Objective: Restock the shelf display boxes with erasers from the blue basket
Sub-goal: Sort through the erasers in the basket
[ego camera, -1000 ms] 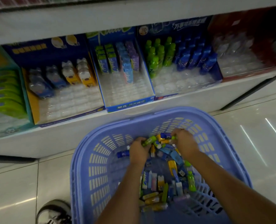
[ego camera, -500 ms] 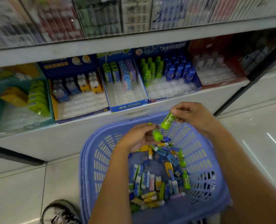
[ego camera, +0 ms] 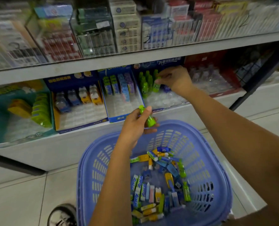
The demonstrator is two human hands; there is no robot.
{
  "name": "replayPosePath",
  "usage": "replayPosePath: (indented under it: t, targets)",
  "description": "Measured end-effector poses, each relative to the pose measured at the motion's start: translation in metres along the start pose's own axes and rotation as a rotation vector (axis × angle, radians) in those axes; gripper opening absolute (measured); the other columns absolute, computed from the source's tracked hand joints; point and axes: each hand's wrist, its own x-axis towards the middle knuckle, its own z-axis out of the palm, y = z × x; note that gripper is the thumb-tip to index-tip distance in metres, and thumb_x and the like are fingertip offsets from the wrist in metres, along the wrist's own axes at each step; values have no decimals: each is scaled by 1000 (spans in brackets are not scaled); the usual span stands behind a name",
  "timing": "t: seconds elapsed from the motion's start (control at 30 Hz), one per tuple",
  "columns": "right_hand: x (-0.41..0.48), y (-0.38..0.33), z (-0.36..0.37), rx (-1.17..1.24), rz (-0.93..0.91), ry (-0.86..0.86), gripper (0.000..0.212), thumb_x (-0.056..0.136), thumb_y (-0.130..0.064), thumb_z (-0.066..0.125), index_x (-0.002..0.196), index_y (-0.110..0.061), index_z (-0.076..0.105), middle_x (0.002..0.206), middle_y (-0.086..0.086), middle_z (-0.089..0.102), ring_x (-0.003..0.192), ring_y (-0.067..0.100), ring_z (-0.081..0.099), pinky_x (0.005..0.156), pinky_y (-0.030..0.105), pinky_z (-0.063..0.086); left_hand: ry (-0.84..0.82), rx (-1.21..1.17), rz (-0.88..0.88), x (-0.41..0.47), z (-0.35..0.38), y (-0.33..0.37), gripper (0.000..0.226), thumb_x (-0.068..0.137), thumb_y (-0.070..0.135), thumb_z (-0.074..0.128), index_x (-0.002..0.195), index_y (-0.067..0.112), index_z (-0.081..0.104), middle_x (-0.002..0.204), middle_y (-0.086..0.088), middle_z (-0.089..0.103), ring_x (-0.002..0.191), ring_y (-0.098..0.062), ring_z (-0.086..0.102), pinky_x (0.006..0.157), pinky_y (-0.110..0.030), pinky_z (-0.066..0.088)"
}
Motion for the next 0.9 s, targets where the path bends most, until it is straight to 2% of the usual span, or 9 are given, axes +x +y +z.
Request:
replayPosePath:
  t: [0.13, 0.27, 0.37, 0.47, 0.53, 0.63, 0.73, 0.83, 0.9]
  targets:
    - [13, 0, 7, -84, -6, -66, 32, 74, -21, 79, 104, -9, 73, 110, 9, 70, 97, 16, 65, 84, 16, 47, 69, 161, 35, 3, -2, -2, 33, 96, 48, 44, 96, 17, 57, 68, 5, 69, 48, -7, 55, 44, -18, 42]
    - [18, -2, 6, -109, -23, -106, 33, 74, -20, 80, 104, -9, 73, 111, 9, 69, 101, 17, 64, 87, 16, 46, 84, 146, 2, 9, -2, -1, 30, 99, 42, 41, 96, 18, 58, 72, 3, 66, 48, -7, 50, 42, -20, 39]
    - [19, -2, 8, -155, -23, -150, 33, 74, -19, 79, 105, -8, 73, 107, 11, 70, 99, 19, 65, 76, 11, 42, 37, 112, -22, 13, -1, 2, 16, 100, 24, 45, 93, 20, 59, 86, -2, 67, 59, -11, 56, 47, -20, 45]
    - [19, -4, 11, -245, -34, -186, 35, 75, -20, 79, 107, -9, 72, 109, 11, 70, 100, 20, 65, 81, 16, 44, -9, 242, 14, 18, -3, -2, 13, 96, 16, 52, 91, 25, 61, 100, -8, 67, 70, -14, 62, 66, -29, 55]
    - [20, -7, 10, -285, -42, -213, 36, 75, -21, 78, 108, -8, 71, 111, 11, 69, 102, 21, 64, 88, 20, 46, -13, 292, 38, 18, -2, -3, 12, 93, 16, 58, 90, 27, 63, 95, -4, 69, 72, -11, 67, 81, -39, 56]
    - [21, -15, 10, -379, -48, -271, 39, 78, -24, 76, 113, -9, 69, 118, 11, 65, 108, 23, 60, 95, 27, 46, 67, 275, 98, 15, 2, 0, 11, 88, 15, 66, 87, 26, 65, 80, 1, 69, 70, -12, 67, 80, -38, 57]
    - [13, -24, 7, -533, -71, -250, 46, 83, -31, 71, 123, -11, 62, 125, 11, 61, 115, 26, 55, 95, 28, 43, 197, 293, 162, 14, 5, 2, 15, 82, 23, 73, 95, 20, 66, 84, 0, 69, 74, -16, 65, 74, -34, 58]
    - [-9, -30, -1, -273, -20, -35, 36, 83, -35, 70, 106, -8, 67, 91, 11, 69, 92, 24, 65, 79, 28, 50, 339, 365, 239, 16, 7, 3, 29, 75, 29, 79, 95, 22, 59, 89, 3, 65, 77, -12, 62, 67, -22, 54]
    - [-34, -39, -7, 111, 70, -141, 37, 74, -44, 74, 92, -12, 69, 68, 3, 66, 68, 19, 67, 66, 31, 57, 390, 398, 294, 15, 11, 4, 31, 74, 28, 81, 85, 29, 52, 83, 5, 62, 69, -5, 58, 59, -15, 48]
